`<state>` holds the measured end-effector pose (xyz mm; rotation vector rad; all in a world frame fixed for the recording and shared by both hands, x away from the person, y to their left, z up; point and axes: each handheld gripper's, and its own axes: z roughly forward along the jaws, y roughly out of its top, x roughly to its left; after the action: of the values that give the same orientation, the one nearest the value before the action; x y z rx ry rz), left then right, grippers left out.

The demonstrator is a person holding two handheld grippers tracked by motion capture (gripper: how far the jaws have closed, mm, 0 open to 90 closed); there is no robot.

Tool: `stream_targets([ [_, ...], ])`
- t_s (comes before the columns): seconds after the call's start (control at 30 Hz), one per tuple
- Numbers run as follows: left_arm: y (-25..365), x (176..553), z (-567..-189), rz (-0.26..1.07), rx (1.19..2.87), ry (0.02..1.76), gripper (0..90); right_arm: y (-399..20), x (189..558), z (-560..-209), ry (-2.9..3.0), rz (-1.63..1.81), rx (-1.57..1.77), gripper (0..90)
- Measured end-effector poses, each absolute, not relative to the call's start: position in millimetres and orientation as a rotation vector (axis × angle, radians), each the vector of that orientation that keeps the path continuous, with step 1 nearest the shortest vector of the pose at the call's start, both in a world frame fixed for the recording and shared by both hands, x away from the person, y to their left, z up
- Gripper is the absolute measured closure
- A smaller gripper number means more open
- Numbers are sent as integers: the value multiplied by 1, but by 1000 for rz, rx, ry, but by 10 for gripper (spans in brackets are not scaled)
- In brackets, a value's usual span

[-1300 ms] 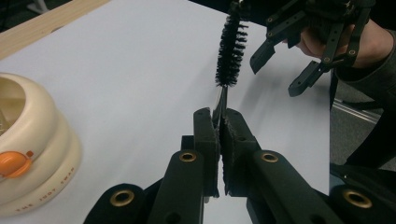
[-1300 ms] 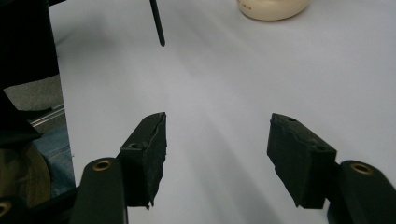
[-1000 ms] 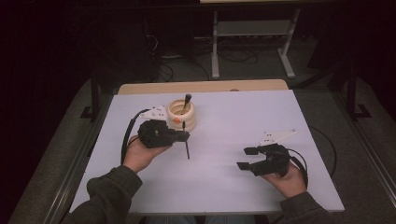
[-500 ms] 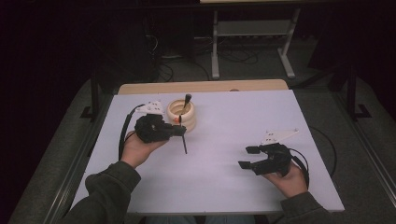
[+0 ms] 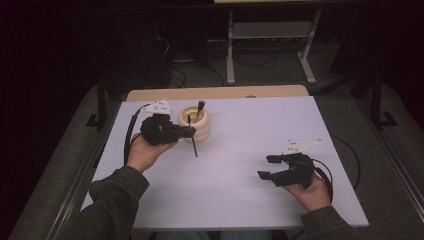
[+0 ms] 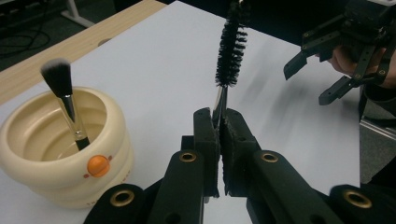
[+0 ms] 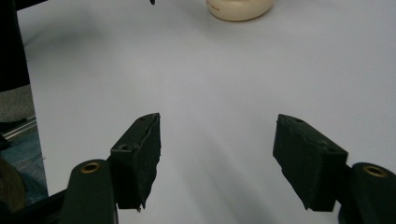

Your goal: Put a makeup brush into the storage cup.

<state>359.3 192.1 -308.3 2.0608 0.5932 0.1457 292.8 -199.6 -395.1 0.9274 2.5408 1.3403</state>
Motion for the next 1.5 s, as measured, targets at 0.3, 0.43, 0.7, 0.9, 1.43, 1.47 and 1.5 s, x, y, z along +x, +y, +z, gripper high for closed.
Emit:
stream_targets([
  [0.3, 197, 365, -306, 151, 2049, 612, 860, -202, 290, -396, 2513, 1332, 945, 301],
  [0.43, 197, 367, -303, 158, 2041, 617, 860, -203, 288, -394, 2494, 1331, 939, 293],
  [0.7, 201, 374, -295, 175, 2029, 633, 860, -206, 287, -392, 2462, 1322, 953, 260],
  [0.9, 202, 380, -291, 190, 2033, 643, 860, -203, 287, -393, 2467, 1314, 957, 255],
  [1.43, 210, 392, -275, 207, 2004, 686, 860, -205, 286, -390, 2456, 1322, 944, 252],
  [1.47, 211, 392, -274, 210, 2005, 687, 860, -205, 286, -390, 2458, 1322, 945, 252],
  [1.5, 211, 393, -273, 211, 2000, 691, 860, -205, 286, -390, 2458, 1321, 942, 252],
])
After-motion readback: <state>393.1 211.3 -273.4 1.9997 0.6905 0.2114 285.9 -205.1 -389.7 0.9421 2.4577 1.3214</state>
